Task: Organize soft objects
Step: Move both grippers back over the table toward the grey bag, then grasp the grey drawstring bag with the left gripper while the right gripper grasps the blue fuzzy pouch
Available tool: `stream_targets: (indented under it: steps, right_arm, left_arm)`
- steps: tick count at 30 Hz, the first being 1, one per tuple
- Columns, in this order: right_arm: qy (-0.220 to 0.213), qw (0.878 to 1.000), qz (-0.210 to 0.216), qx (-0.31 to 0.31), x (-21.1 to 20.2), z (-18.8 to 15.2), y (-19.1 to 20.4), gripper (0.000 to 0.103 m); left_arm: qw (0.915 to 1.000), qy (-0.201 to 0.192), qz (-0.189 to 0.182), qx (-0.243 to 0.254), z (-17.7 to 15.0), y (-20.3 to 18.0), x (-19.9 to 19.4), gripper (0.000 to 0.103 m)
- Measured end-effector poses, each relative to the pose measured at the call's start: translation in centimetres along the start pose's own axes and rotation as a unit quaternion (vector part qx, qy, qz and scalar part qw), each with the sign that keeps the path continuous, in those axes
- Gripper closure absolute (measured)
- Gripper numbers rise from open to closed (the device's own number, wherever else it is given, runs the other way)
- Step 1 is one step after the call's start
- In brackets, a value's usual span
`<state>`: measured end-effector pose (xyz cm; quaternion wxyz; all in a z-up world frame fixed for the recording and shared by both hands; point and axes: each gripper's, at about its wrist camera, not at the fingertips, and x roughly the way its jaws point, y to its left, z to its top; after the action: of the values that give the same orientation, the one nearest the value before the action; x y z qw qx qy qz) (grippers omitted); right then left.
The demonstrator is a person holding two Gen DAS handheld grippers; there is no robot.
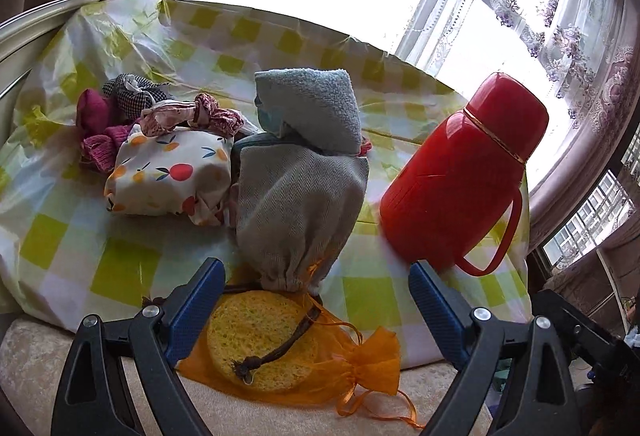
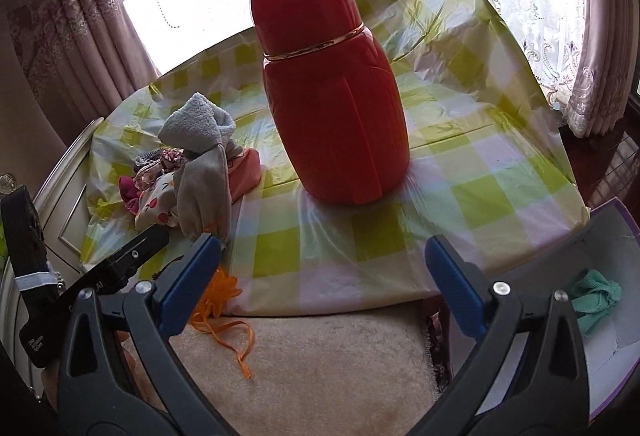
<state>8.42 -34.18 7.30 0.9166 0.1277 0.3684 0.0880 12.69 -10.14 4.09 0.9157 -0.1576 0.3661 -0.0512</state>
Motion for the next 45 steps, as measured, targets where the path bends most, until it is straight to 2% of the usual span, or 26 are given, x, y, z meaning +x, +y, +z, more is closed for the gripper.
stream_targets:
  steps: [7, 14, 20, 24, 27, 29, 31, 34, 36, 40, 41, 42, 43, 44, 45]
  right_arm:
    - [-0.008, 0.999, 0.015, -0.027, 0.5, 1.6, 2.6, 0.001]
    - [-0.020, 0.998, 0.027, -0.061, 1.4, 3.8, 5.5, 0.001]
    - [-0.005, 0.995, 0.036, -0.098, 4.6, 6.1, 8.4, 0.001]
    - [0.010, 0.991, 0.042, -0.124, 7.9, 7.6, 10.7, 0.001]
    - [0.022, 0.988, 0.033, -0.150, 10.9, 8.4, 12.6, 0.001]
    - [0.033, 0.987, 0.044, -0.153, 12.9, 9.1, 13.4, 0.001]
    - [0.038, 0.986, 0.026, -0.158, 14.5, 9.8, 14.3, 0.001]
    - [0.054, 0.981, 0.047, -0.182, 16.5, 10.5, 15.7, 0.000]
    - [0.063, 0.979, 0.027, -0.194, 18.1, 10.6, 16.5, 0.000]
    - [0.087, 0.972, 0.019, -0.215, 21.1, 10.3, 17.4, 0.002]
    - [0.089, 0.973, 0.024, -0.210, 21.6, 10.3, 17.3, 0.009]
    - [0.093, 0.974, 0.030, -0.206, 22.0, 10.3, 17.2, 0.025]
    - [0.100, 0.973, 0.033, -0.204, 22.4, 10.3, 17.1, 0.035]
    - [0.103, 0.974, 0.038, -0.200, 22.5, 10.3, 17.0, 0.052]
    - [0.103, 0.974, 0.043, -0.195, 22.5, 10.2, 16.8, 0.059]
  left_arm:
    - [0.9994, 0.023, 0.023, 0.011, 2.6, 0.1, 4.5, 0.009]
    - [0.9981, 0.056, 0.028, 0.005, 3.0, 0.9, 8.0, 0.010]
    - [0.9983, 0.057, 0.006, -0.014, 2.7, 2.1, 8.5, 0.040]
    - [0.9982, 0.054, -0.008, -0.025, 2.4, 2.6, 8.5, 0.050]
    - [0.9969, 0.055, -0.025, -0.050, 2.3, 3.5, 8.5, 0.054]
    - [0.9954, 0.057, -0.037, -0.068, 2.2, 4.2, 8.5, 0.056]
    - [0.9958, 0.054, -0.038, -0.063, 2.0, 4.0, 8.3, 0.056]
    - [0.9955, 0.051, -0.044, -0.067, 1.9, 4.0, 8.0, 0.058]
    - [0.9943, 0.052, -0.052, -0.078, 2.0, 4.5, 8.1, 0.059]
    - [0.9945, 0.047, -0.054, -0.077, 1.9, 4.7, 7.9, 0.060]
    - [0.9946, 0.045, -0.053, -0.076, 1.7, 4.8, 7.8, 0.061]
    - [0.9946, 0.044, -0.054, -0.077, 1.7, 4.9, 7.6, 0.062]
    - [0.9946, 0.041, -0.055, -0.077, 1.7, 4.9, 7.5, 0.063]
    - [0.9946, 0.036, -0.057, -0.078, 1.7, 5.0, 7.2, 0.064]
    - [0.9945, 0.030, -0.060, -0.080, 1.7, 5.0, 6.9, 0.065]
